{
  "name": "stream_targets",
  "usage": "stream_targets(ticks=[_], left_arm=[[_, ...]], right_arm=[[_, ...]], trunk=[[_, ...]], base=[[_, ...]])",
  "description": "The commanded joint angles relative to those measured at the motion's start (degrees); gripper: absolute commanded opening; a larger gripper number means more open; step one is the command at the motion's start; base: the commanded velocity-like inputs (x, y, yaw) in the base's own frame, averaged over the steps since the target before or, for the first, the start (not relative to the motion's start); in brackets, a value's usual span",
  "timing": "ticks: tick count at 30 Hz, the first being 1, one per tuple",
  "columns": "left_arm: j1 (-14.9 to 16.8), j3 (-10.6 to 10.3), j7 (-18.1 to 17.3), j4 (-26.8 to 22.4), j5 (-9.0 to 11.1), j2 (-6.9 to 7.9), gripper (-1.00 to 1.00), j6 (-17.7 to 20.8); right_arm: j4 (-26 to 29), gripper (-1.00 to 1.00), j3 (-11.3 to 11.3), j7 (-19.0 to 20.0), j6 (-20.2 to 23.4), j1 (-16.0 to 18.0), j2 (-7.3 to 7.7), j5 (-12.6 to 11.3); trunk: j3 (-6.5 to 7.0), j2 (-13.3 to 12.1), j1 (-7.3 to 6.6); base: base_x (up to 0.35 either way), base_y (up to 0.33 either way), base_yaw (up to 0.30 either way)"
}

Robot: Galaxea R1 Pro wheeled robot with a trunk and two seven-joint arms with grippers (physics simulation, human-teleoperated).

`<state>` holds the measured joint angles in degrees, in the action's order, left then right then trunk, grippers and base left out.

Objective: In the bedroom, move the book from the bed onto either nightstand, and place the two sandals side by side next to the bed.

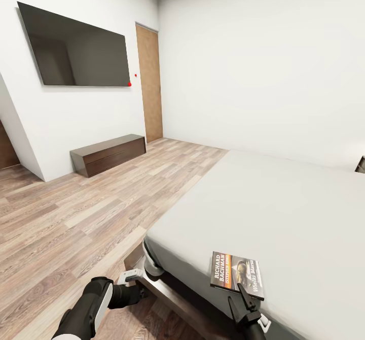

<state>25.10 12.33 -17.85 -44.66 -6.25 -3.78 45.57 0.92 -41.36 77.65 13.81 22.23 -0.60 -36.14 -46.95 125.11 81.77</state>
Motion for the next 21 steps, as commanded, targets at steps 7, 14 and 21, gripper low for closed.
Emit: stream_targets(ticks=[7,14,21], left_arm=[[0.04,0.33,-0.52,-0.07,-0.6,-0.08,1.0,0.22],[0.04,0.33,-0.52,-0.07,-0.6,-0.08,1.0,0.22],[0.04,0.32,-0.52,-0.07,-0.6,-0.08,1.0,0.22]], right_arm=[[0.05,1.0,0.41,0.13,0.62,0.01,-0.01,-0.6],[0.05,1.0,0.41,0.13,0.61,0.01,0.05,-0.6],[0.05,1.0,0.41,0.13,0.6,0.01,0.0,-0.55]], trunk=[[-0.06,0.03,-0.01],[-0.06,0.03,-0.01],[-0.06,0.03,-0.01]], base=[[0.0,0.0,0.0],[0.0,0.0,0.0],[-0.017,0.0,0.0]])
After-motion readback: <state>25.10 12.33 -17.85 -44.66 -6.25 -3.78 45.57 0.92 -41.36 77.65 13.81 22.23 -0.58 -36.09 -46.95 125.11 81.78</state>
